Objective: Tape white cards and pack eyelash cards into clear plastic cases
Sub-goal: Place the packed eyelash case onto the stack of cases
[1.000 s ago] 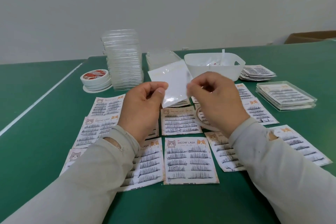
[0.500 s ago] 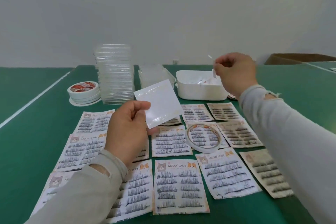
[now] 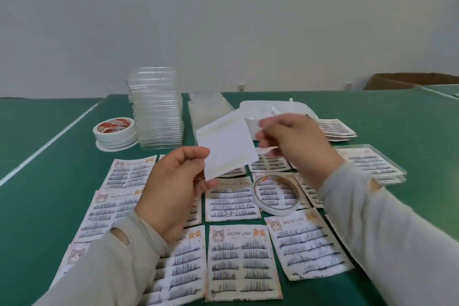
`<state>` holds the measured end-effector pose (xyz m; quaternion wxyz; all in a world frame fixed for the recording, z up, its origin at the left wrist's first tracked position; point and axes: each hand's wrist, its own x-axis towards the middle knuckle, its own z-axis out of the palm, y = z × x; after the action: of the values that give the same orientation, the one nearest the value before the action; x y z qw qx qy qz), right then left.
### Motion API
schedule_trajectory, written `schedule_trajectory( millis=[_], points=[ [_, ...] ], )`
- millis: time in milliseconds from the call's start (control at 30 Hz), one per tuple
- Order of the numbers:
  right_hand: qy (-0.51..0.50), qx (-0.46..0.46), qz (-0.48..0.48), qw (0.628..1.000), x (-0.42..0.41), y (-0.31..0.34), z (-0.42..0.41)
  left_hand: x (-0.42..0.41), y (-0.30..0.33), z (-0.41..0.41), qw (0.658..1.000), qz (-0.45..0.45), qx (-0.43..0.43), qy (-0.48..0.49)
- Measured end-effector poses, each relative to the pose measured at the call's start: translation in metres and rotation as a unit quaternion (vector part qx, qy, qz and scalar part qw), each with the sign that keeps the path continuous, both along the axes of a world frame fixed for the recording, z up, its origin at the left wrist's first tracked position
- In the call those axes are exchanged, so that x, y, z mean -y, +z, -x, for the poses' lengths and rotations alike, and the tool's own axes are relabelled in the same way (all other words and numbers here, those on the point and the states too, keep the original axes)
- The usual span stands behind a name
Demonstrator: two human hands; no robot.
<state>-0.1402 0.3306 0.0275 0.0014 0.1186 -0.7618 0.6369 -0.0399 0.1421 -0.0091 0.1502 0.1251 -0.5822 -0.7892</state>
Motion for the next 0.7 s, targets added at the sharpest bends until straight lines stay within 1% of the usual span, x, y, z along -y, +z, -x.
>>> schedule_trajectory(
  millis=[33,67,100,133,167,200,267,300,333,367,400,433,467,500,533,567,633,667,700],
  points=[
    [0.078,0.06,0.026,0.995,0.012,-0.005,-0.017,-0.002,0.003,-0.001,0.998,-0.061,0.005,-0.032],
    [0.147,0.12,0.065,0.98,0.023,-0.009,-0.032,-0.005,0.007,-0.003,0.992,-0.111,0.012,-0.062],
    [0.199,0.178,0.115,0.957,0.032,-0.012,-0.042,-0.009,0.011,-0.004,0.985,-0.148,0.019,-0.087],
    [0.228,0.226,0.166,0.932,0.037,-0.013,-0.049,-0.012,0.014,-0.004,0.978,-0.177,0.024,-0.105],
    [0.238,0.258,0.208,0.913,0.04,-0.014,-0.053,-0.016,0.015,-0.005,0.972,-0.197,0.027,-0.123],
    [0.239,0.274,0.236,0.901,0.04,-0.015,-0.054,-0.02,0.017,-0.005,0.967,-0.209,0.025,-0.142],
    [0.24,0.275,0.285,0.886,0.035,-0.015,-0.053,-0.023,0.022,-0.006,0.959,-0.212,0.014,-0.185],
    [0.237,0.267,0.313,0.88,0.031,-0.015,-0.049,-0.023,0.025,-0.006,0.958,-0.196,0.012,-0.209],
    [0.223,0.259,0.348,0.873,0.026,-0.016,-0.044,-0.024,0.03,-0.005,0.962,-0.161,0.015,-0.219],
    [0.196,0.25,0.386,0.866,0.02,-0.015,-0.039,-0.022,0.035,-0.001,0.977,-0.076,0.02,-0.197],
    [0.152,0.244,0.423,0.86,0.014,-0.015,-0.033,-0.019,0.04,0.007,0.988,0.062,0.022,-0.141],
    [0.097,0.241,0.447,0.856,0.006,-0.015,-0.027,-0.014,0.044,0.016,0.97,0.237,0.016,-0.058],
    [0.043,0.242,0.461,0.853,-0.001,-0.015,-0.022,-0.008,0.05,0.026,0.914,0.405,0.001,0.026],
    [0.002,0.243,0.469,0.849,-0.008,-0.015,-0.017,-0.003,0.055,0.036,0.843,0.532,-0.022,0.073],
    [-0.026,0.244,0.473,0.846,-0.013,-0.017,-0.013,0.001,0.059,0.047,0.779,0.621,-0.029,0.085],
    [-0.044,0.244,0.477,0.843,-0.017,-0.019,-0.009,0.005,0.06,0.058,0.727,0.682,-0.017,0.08],
    [-0.064,0.243,0.483,0.838,-0.023,-0.023,-0.005,0.01,0.058,0.077,0.639,0.766,0.032,0.06],
    [-0.067,0.244,0.487,0.836,-0.024,-0.025,-0.004,0.01,0.056,0.083,0.602,0.795,0.053,0.057],
    [-0.068,0.245,0.489,0.834,-0.024,-0.027,-0.003,0.011,0.053,0.088,0.578,0.811,0.07,0.06]
  ],
)
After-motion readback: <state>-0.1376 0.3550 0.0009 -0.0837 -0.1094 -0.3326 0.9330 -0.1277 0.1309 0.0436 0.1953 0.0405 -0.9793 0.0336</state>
